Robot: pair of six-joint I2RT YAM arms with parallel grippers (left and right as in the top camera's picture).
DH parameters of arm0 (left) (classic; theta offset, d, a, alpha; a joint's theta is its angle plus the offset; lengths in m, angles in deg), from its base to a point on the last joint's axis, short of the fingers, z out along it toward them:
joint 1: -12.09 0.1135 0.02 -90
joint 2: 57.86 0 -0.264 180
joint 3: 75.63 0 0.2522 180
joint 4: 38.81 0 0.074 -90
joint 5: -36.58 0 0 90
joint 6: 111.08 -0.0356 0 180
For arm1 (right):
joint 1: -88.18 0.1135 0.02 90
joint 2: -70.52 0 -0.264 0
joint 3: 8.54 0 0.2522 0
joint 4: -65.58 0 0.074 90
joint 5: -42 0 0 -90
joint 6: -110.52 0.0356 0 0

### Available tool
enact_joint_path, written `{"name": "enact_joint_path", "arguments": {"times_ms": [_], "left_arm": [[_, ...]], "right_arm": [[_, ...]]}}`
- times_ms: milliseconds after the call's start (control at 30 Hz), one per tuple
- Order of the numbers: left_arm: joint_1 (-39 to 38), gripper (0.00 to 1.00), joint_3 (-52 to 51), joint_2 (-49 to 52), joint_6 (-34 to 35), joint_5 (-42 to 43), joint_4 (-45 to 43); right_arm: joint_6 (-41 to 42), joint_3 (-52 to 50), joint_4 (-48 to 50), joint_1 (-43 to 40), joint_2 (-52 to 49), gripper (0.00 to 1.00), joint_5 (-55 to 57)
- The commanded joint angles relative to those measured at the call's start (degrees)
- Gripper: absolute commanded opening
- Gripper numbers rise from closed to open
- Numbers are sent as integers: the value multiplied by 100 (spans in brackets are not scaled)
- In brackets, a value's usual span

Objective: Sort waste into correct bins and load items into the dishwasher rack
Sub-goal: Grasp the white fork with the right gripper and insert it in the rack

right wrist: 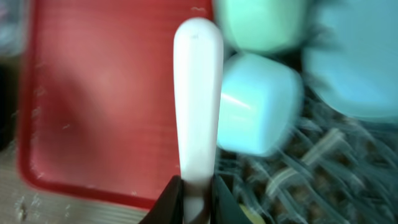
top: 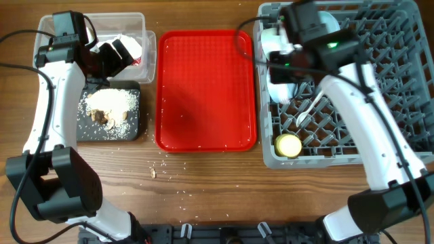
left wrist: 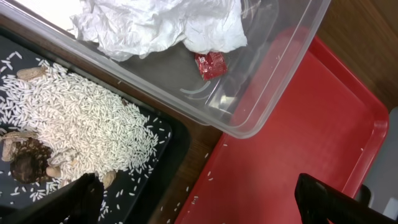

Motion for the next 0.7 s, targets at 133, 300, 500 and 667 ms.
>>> {"name": "enact_joint_path", "arguments": {"times_ms": [133, 300, 500, 667], "left_arm": [[17, 100, 96, -129, 13, 9, -13], [17, 100, 96, -129, 13, 9, -13], [17, 100, 96, -129, 13, 9, -13], [17, 100, 96, -129, 13, 9, -13]], "right_arm": [[1329, -1381, -577, -811, 20, 4, 1222], [376, -2485, 533, -1202, 20, 4, 1316], [-343, -2793, 1263, -1202, 20, 23, 1233], [-345, -2793, 1368, -1202, 20, 56, 1163]]}}
